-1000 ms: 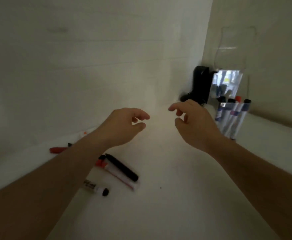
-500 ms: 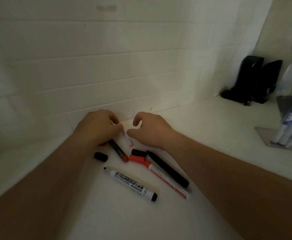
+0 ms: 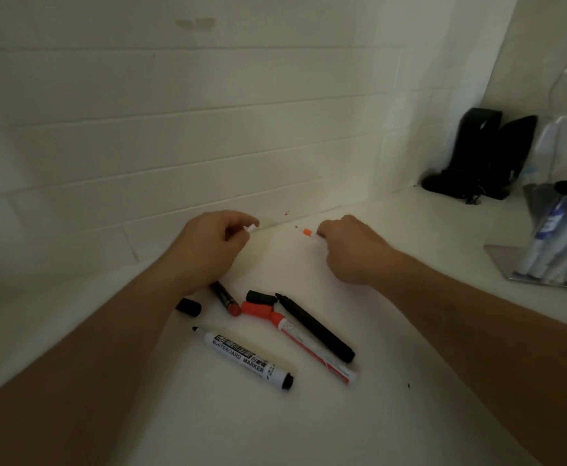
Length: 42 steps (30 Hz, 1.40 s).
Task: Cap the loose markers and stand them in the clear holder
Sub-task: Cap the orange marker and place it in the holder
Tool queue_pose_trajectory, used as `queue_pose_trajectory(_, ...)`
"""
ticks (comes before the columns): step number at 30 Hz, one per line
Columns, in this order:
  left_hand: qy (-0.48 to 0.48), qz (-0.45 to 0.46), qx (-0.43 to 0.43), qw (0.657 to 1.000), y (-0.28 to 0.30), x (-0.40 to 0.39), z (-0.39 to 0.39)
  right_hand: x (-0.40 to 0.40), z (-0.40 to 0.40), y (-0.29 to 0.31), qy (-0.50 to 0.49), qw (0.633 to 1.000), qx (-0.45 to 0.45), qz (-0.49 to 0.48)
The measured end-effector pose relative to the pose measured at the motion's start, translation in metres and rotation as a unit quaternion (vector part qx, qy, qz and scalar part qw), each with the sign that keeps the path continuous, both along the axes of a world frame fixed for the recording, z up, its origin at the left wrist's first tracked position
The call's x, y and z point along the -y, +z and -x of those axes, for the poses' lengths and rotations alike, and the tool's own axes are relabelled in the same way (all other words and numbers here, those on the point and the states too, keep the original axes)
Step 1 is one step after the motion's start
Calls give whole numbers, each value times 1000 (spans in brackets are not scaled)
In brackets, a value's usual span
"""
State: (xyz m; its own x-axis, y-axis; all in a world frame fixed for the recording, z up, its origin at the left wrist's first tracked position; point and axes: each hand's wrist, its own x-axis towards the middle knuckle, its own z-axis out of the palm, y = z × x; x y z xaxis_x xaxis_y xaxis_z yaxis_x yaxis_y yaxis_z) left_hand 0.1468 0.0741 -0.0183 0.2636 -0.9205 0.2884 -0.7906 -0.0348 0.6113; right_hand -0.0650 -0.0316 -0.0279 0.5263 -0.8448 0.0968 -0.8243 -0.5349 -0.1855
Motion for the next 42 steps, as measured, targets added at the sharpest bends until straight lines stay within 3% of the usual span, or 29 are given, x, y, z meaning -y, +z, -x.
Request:
queue_pose_trajectory(6,-59,17,-112,992,13,4,39,-9,63,6,-8,979,205,5)
queue_pose_trajectory(11,-89,49,-172,980,20,11,72,-30,87,-3,-29,927,367,-78)
queue_pose_trajectory(14,-100,56,-156,981,14,18,85,-34,96,-8,-41,923,375,-82)
queue_pose_trajectory(19,-74,21,28,997,0,22,87,-33,95,-15,-55,941,332,-44)
queue_pose_trajectory(21,-67,20,61,996,-2,20,87,-31,93,-18,-55,947,317,-22)
queue_pose_trajectory(26,-52,77,48,995,-3,16,90,-27,94,-20,-38,947,316,51)
queue_pose_trajectory(31,-79,70,65,992,-4,14,94,-31,94,-17,-14,942,315,111)
queue_pose_trajectory(42,-87,80,69,991,-6,15,99,-35,88,-18,-15,944,315,94)
